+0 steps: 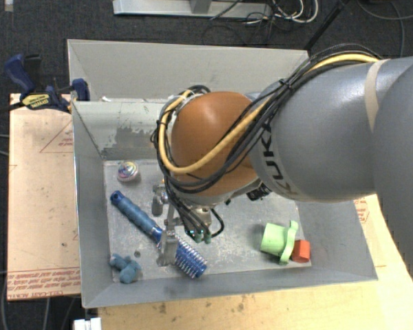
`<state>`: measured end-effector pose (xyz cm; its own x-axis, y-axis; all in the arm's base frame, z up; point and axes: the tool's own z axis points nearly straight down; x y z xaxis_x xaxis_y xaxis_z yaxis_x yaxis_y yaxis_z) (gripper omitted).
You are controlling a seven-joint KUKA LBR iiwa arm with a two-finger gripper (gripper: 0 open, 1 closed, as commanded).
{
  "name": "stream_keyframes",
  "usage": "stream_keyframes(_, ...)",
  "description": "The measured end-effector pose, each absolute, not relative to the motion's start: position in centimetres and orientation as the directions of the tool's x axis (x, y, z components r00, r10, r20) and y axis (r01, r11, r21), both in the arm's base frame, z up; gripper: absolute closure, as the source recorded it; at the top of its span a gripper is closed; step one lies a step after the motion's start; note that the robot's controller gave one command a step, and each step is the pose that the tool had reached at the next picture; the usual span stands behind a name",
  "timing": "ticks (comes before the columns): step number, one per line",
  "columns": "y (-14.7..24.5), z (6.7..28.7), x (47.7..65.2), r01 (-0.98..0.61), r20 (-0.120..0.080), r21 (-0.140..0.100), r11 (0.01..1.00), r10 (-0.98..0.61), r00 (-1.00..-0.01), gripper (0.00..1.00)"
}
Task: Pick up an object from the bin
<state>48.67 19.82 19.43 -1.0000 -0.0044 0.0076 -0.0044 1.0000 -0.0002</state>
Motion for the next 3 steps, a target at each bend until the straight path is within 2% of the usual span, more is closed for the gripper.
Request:
stream_keyframes(1, 17.0, 7.6, 52.2, -0.088, 0.006, -0.002, 0.996, -0.088, -0.996, 0.0)
stream_keyframes(2, 17.1, 8.0, 52.3, -0.089, 0.002, 0.001, 0.996, -0.089, -0.996, 1.0)
stream_keyframes(3, 17.9, 20.7, 49.7, -0.07, -0.006, 0.004, 0.998, -0.07, -0.998, 1.0)
